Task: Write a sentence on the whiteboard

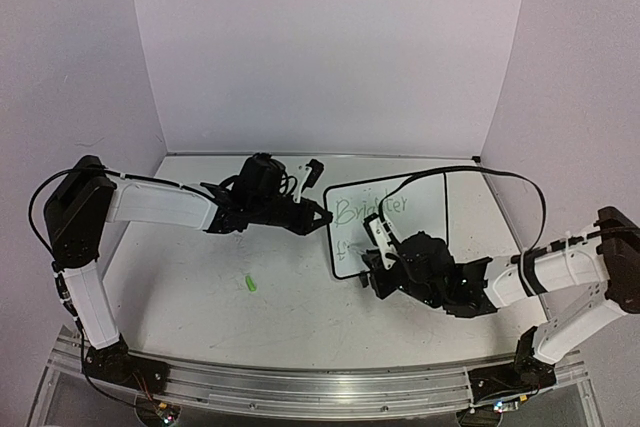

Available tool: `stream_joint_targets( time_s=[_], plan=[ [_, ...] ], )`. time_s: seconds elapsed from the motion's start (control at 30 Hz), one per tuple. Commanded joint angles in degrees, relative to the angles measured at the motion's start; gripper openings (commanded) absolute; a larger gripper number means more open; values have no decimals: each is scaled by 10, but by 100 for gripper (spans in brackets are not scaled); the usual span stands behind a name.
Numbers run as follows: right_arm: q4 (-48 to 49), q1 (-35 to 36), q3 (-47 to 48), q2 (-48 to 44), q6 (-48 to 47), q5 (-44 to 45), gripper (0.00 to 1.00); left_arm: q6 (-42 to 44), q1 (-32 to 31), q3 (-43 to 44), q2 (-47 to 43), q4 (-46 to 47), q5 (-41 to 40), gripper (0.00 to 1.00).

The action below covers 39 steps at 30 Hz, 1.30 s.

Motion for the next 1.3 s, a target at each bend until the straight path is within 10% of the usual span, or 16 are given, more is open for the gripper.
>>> stream_joint_targets(
  time_s=[0.0,1.27],
  plan=[
    [27,3,32,12,-9,14,0,20,15,20,8,-17,-68,0],
    [-42,3,38,44,62,25,0,29,15,21,0,-19,-70,0]
  ],
)
